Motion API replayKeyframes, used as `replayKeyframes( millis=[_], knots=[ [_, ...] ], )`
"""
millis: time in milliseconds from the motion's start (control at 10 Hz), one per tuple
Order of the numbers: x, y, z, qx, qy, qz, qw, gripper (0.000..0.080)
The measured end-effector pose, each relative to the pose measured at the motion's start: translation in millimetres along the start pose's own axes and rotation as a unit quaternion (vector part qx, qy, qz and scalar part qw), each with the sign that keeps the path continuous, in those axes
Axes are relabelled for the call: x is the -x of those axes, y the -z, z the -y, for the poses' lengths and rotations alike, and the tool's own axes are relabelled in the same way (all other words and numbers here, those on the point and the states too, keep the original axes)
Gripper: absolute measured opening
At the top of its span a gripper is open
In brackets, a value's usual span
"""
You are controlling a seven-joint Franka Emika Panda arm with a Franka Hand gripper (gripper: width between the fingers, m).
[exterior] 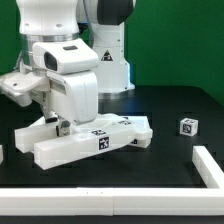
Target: Assemble chair
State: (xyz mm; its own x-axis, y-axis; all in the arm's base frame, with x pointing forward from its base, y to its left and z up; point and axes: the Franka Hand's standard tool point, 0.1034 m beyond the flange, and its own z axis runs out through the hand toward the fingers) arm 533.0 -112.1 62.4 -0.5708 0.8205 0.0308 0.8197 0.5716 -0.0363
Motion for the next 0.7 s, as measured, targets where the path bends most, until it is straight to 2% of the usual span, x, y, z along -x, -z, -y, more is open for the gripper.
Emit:
replayKeyframes(
  millis=[100, 300, 500, 700],
  knots=[
    [-2.2, -3.5, -2.2, -0.003, -0.02, -0.003, 1.0, 0.0284],
    [0.1, -25.8, -14.7, -0.016, -0.021, -0.016, 1.0, 0.0284],
    [2.8, -38.1, -8.5, -0.021, 0.0, -0.024, 1.0, 0.0284],
    [12.7, -38.7, 1.3, -0.018, 0.042, -0.024, 0.999, 0.0284]
  ],
)
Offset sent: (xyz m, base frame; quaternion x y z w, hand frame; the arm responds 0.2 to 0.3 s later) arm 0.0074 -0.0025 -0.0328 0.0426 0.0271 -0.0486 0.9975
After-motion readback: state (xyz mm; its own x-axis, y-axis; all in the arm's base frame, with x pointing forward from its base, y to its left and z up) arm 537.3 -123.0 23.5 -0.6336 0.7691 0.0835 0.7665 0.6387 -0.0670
